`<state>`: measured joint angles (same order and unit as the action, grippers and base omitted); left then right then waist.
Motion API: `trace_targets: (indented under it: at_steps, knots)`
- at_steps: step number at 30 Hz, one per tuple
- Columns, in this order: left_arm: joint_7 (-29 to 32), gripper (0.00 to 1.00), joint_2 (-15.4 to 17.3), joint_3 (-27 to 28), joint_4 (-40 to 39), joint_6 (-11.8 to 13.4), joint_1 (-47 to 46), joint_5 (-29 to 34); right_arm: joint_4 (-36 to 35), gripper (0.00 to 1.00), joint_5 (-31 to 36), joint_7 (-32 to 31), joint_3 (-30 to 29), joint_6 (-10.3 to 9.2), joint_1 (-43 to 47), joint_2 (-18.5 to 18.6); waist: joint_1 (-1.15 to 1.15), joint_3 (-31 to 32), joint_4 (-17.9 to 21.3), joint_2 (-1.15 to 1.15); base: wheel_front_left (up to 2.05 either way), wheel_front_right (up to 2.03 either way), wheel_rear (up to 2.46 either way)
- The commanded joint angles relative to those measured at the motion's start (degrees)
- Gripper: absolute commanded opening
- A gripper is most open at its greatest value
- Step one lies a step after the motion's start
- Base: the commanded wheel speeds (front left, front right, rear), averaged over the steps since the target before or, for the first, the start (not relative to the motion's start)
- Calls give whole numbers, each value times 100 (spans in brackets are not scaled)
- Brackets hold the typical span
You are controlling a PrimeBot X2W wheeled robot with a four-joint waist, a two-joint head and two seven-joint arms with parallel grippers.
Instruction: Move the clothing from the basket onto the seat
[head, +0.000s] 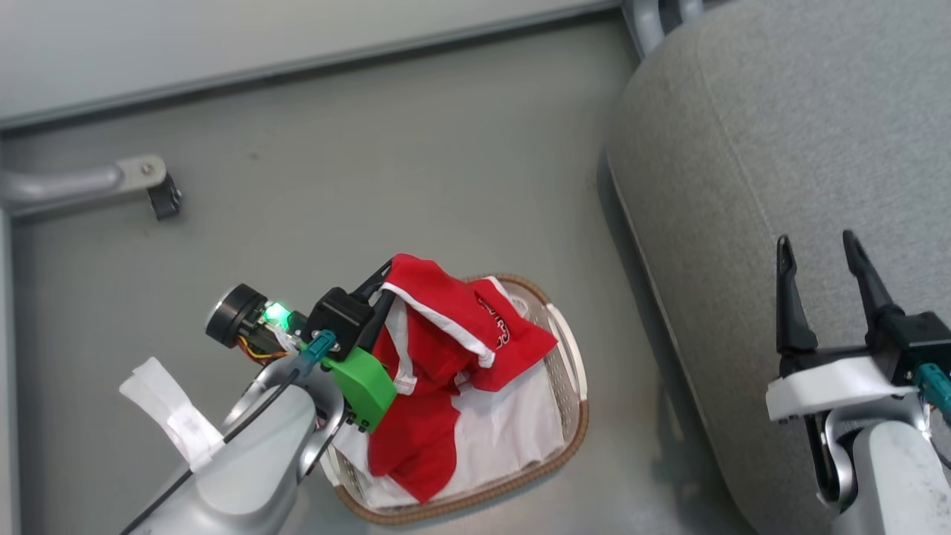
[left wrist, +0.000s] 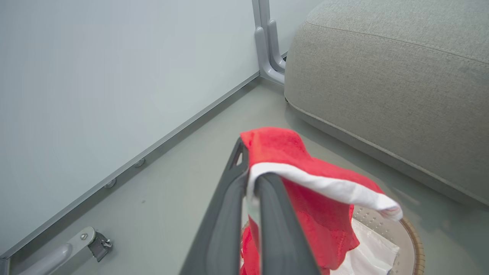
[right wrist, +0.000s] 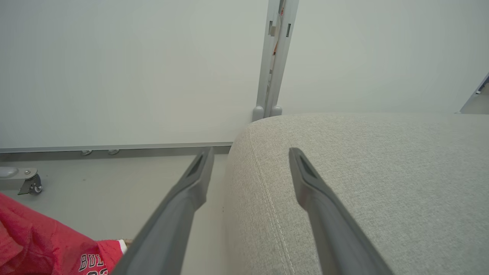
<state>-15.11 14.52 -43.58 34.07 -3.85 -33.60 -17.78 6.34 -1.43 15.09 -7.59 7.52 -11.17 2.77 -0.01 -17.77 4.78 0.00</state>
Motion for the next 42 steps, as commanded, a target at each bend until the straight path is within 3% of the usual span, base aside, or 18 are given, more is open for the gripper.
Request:
trace_targets:
  at_steps: [1, 10, 25, 32, 42]
  knots:
    - [-7, 0, 77, 29, -53, -38, 75, 36, 45, 100, 18, 12, 1, -6, 162, 20, 1, 876, -143, 0, 0, 0, 0]
    - [37, 0, 441, -6, -265, -199, -420, 213, 172, 100, 44, 12, 198, -6, 645, 20, 1, 1601, -177, 0, 0, 0, 0]
    - [650, 0, 903, 60, -1042, -293, -1688, 218, 205, 100, 13, 12, 592, -6, 721, 20, 1, 1840, -194, 0, 0, 0, 0]
    - [878, 0, 809, 93, -1300, -176, -1968, 202, 218, 100, -9, 12, 1007, -6, 609, 19, 1, 1899, -222, 0, 0, 0, 0]
    - [1157, 0, 557, -92, -1672, -190, -2216, 181, 685, 100, 158, 12, 2384, -6, 362, 20, 1, 1914, -346, 0, 0, 0, 0]
